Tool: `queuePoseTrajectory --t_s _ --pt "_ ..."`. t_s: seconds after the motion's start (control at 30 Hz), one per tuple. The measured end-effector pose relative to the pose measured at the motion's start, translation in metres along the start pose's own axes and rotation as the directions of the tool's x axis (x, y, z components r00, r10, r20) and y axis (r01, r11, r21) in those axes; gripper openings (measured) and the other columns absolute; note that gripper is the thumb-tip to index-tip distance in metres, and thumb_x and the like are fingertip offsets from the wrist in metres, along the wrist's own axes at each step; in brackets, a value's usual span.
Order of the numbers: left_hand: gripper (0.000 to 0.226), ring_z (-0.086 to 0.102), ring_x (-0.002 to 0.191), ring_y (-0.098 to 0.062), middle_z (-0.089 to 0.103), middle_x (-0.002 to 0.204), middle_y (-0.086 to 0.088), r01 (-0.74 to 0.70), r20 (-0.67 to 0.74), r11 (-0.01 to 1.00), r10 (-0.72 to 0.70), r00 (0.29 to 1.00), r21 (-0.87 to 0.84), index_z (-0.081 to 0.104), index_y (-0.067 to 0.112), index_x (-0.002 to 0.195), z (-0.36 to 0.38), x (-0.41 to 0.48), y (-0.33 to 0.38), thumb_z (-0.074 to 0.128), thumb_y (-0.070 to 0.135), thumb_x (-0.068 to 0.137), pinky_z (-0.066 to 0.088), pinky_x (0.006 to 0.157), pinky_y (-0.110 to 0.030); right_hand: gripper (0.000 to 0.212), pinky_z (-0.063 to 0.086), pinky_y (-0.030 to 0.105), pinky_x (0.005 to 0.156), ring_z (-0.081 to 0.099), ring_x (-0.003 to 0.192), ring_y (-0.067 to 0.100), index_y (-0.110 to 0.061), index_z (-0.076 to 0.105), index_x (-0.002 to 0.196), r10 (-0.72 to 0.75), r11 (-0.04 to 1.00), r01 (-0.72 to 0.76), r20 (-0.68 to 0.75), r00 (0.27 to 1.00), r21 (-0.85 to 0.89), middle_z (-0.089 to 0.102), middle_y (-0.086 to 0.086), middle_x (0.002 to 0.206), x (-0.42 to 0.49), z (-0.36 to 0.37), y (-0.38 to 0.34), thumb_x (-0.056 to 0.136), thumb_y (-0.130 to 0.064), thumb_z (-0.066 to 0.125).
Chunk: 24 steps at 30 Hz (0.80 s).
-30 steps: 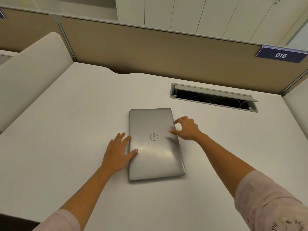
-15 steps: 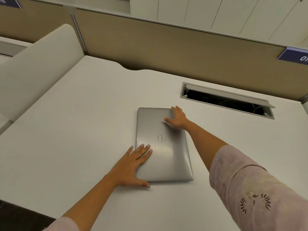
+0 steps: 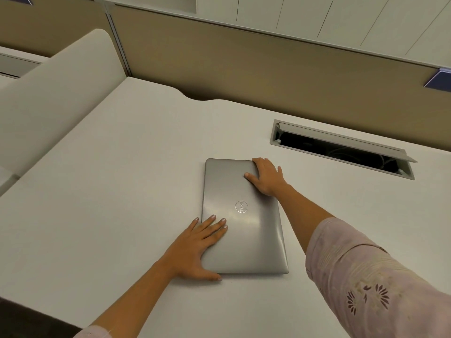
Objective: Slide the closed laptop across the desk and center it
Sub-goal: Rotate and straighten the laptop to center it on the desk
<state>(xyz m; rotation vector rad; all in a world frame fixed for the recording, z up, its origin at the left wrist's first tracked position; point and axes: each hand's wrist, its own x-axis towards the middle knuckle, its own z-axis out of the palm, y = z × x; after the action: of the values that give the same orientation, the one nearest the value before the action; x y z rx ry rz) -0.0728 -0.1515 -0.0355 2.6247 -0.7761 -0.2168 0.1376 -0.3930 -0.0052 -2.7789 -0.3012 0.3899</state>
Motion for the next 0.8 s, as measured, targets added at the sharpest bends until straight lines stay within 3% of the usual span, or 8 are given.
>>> queuePoseTrajectory --t_s 0.13,0.27,0.43,0.53,0.63,0.8 --pt "0.105 -0.003 0.149 -0.011 0.006 0.161 0.015 -0.039 0.032 0.999 0.039 0.999 0.016 0.016 0.033 0.152 -0.007 0.008 -0.005 0.050 0.086 0.068 0.005 0.120 -0.041 0.066 0.026 0.046 0.116 0.024 0.142 0.030 -0.012 0.033 0.145 -0.011 0.997 0.016 -0.060 0.998 0.081 0.037 0.007 0.151 -0.003 -0.005 0.003 0.095 -0.050 0.050" --pt "0.086 0.015 0.146 -0.016 0.026 0.154 0.013 -0.149 0.072 0.985 0.143 0.987 0.090 0.042 0.027 0.144 -0.027 0.017 -0.021 0.058 0.074 0.073 0.019 0.117 -0.044 0.070 0.030 0.047 0.113 0.023 0.140 0.032 -0.010 0.031 0.146 0.108 0.988 -0.100 -0.069 0.992 0.117 0.037 0.007 0.150 -0.014 -0.015 0.021 0.094 -0.053 0.049" --pt "0.074 0.006 0.144 -0.001 0.017 0.151 0.027 -0.081 0.223 0.991 0.056 0.973 0.104 0.040 0.035 0.144 -0.058 0.036 -0.048 0.059 0.065 0.079 0.012 0.119 -0.035 0.073 0.040 0.048 0.103 0.029 0.134 0.034 -0.013 0.034 0.143 0.294 0.953 -0.279 -0.147 0.945 0.115 0.041 0.010 0.145 -0.040 -0.015 0.052 0.091 -0.062 0.047" --pt "0.062 0.017 0.145 -0.002 0.018 0.147 0.032 -0.010 0.235 0.996 -0.011 0.972 0.089 0.044 0.035 0.141 -0.072 0.045 -0.062 0.063 0.051 0.085 0.016 0.120 -0.031 0.074 0.042 0.046 0.097 0.036 0.126 0.035 -0.014 0.039 0.139 0.386 0.922 -0.373 -0.185 0.904 0.100 0.043 0.012 0.138 -0.055 -0.015 0.067 0.088 -0.067 0.046" --pt "0.054 0.024 0.145 -0.007 0.024 0.149 0.025 0.037 0.226 0.997 -0.052 0.973 0.072 0.046 0.030 0.141 -0.084 0.057 -0.071 0.064 0.033 0.090 0.011 0.120 -0.028 0.073 0.040 0.043 0.095 0.041 0.121 0.034 -0.016 0.042 0.137 0.436 0.900 -0.424 -0.210 0.875 0.103 0.046 0.012 0.135 -0.070 -0.012 0.078 0.087 -0.069 0.045" --pt "0.054 0.017 0.147 -0.012 0.031 0.153 0.018 0.088 0.233 0.985 -0.121 0.965 0.147 0.047 0.030 0.140 -0.098 0.082 -0.068 0.062 0.014 0.091 0.005 0.121 -0.036 0.077 0.043 0.041 0.088 0.044 0.115 0.034 -0.013 0.044 0.136 0.523 0.852 -0.509 -0.228 0.821 0.122 0.048 0.013 0.129 -0.093 -0.005 0.083 0.085 -0.072 0.044"
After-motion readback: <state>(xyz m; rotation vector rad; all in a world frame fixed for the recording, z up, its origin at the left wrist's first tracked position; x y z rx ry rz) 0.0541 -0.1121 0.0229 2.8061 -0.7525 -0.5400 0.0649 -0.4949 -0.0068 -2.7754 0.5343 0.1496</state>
